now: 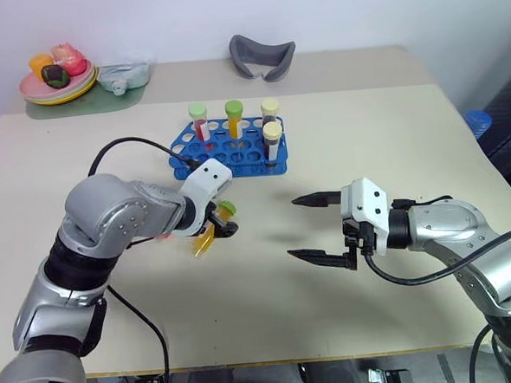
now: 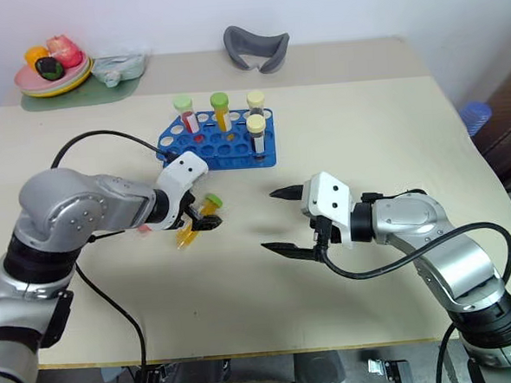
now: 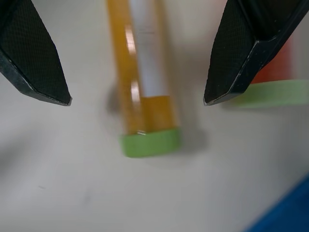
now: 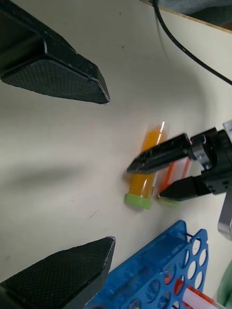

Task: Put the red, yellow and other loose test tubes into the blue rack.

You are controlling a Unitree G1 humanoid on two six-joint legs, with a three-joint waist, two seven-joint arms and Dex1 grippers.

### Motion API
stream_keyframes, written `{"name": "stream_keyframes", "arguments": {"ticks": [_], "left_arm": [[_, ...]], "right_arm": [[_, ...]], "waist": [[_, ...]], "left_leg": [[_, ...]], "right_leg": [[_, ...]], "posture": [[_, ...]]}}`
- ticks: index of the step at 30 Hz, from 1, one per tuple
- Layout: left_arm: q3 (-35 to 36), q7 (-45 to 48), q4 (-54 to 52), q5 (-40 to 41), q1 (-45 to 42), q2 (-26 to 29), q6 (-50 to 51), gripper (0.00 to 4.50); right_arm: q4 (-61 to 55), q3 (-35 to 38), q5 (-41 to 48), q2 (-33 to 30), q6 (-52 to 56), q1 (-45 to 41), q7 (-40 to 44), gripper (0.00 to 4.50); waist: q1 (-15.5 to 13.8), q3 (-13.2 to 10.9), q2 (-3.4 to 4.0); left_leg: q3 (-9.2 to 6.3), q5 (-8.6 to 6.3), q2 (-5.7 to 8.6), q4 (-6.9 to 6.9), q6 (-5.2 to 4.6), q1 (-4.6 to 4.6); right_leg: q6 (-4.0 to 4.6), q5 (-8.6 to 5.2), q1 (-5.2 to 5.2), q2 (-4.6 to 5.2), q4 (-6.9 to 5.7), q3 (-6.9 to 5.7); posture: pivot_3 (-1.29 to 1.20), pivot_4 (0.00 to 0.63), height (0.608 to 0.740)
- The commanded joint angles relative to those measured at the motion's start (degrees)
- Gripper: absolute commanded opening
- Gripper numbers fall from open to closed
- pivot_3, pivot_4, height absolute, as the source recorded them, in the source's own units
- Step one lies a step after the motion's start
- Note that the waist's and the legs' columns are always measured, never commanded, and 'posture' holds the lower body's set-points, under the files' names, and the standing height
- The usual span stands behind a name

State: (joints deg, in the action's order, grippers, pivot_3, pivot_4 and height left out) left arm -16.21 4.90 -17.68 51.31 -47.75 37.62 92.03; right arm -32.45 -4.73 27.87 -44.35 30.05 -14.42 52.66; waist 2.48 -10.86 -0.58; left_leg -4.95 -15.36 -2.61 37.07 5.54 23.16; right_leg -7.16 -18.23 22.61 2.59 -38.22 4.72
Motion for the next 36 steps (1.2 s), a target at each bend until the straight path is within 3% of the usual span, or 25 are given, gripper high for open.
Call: {"name": "stream_keyframes", "arguments": {"ticks": [1,11,20,23,25,36], "left_arm": [[-0.2,-4.1,4.3,3.6,-2.3,-0.8,0.5,4.5],[-1.9,-13.7,15.7,16.5,-5.2,-1.1,0.5,4.5],[-8.9,-14.0,14.6,17.8,-8.2,2.9,0.5,4.5],[-9.3,-14.3,13.9,17.6,-8.1,2.7,0.5,3.71],[-9.1,-14.9,13.9,17.7,-7.9,2.4,0.5,2.83],[-8.8,-15.5,12.5,17.5,-7.7,2.9,0.5,2.83]], "right_arm": [[-1.7,-0.1,0.3,0.8,-0.2,-1.3,-0.4,4.47],[-1.9,-1.0,0.2,1.3,-0.1,-2.4,-1.0,4.47],[-2.3,-1.7,-0.1,2.1,-0.3,-2.0,-1.7,4.47],[-2.4,-1.9,-0.2,2.2,-0.4,-1.8,-1.8,4.5],[-2.4,-1.8,-0.2,2.3,-0.4,-1.7,-1.8,4.5],[-2.3,-2.1,-0.7,2.5,-0.9,-1.7,-1.3,4.5]], "waist": [[0.0,0.0,0.0],[0.0,0.0,0.01],[0.1,0.0,0.03],[0.1,0.0,0.03],[0.0,0.0,0.03],[0.0,0.0,0.03]], "left_leg": [[0.01,0.0,0.01,0.0,0.0,0.01],[0.0,0.02,0.02,0.01,0.04,0.02],[0.01,0.05,0.02,0.0,0.09,0.0],[0.01,0.05,0.02,0.0,0.1,0.0],[0.01,0.05,0.02,0.0,0.09,0.01],[0.01,0.06,0.03,0.02,0.1,0.02]], "right_leg": [[0.0,0.0,0.0,0.01,0.01,0.0],[0.0,0.0,0.02,0.03,0.0,0.0],[0.0,0.0,0.03,0.01,-0.02,0.0],[0.0,0.0,0.03,0.01,-0.02,0.0],[0.0,0.0,0.03,0.01,-0.01,0.0],[0.0,0.0,0.02,0.02,-0.02,0.0]], "posture": [[0.0,0.15,0.74],[0.0,0.15,0.74],[0.0,0.15,0.74],[0.0,0.15,0.74],[0.0,0.15,0.74],[0.0,0.15,0.74]]}}
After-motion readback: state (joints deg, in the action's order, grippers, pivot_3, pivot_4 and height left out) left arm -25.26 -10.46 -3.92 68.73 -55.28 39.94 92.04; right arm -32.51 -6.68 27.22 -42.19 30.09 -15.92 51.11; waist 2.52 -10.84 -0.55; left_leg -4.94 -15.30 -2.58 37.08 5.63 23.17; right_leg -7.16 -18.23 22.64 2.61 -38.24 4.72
